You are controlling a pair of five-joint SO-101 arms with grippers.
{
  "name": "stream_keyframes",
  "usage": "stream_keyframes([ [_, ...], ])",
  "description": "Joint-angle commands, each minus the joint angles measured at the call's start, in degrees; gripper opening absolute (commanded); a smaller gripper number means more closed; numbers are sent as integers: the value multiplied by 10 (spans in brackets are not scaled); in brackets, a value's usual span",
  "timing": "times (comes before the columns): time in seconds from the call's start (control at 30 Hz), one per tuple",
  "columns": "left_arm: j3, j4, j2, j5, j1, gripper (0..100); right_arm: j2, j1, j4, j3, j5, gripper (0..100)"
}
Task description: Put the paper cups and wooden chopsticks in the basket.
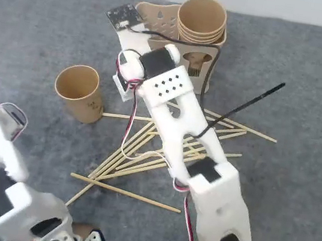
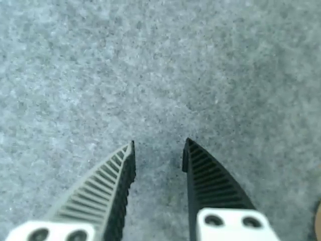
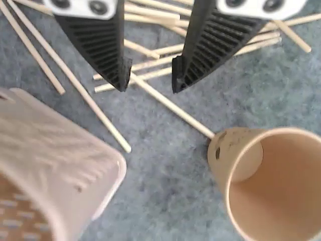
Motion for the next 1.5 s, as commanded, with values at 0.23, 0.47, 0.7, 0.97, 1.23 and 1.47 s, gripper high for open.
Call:
stream_keyframes([
  [0.23, -24, 11, -4, 6, 25, 152, 55, -15, 12, -115, -53, 153],
  [0.47, -23, 11, -4, 6, 25, 152, -11, -42, 36, -114, -80, 152],
  [0.7, -23, 11, -4, 7, 25, 152, -21, -107, 7, -114, -115, 152],
  [0.97, -23, 11, -4, 6, 25, 152, 7, -110, -66, -109, -193, 152],
  [1.23, -23, 11, -4, 5, 25, 152, 98, -103, -136, -111, -200, 152],
  [1.47, -23, 11, -4, 4, 25, 152, 154, -99, -164, -112, -196, 150],
])
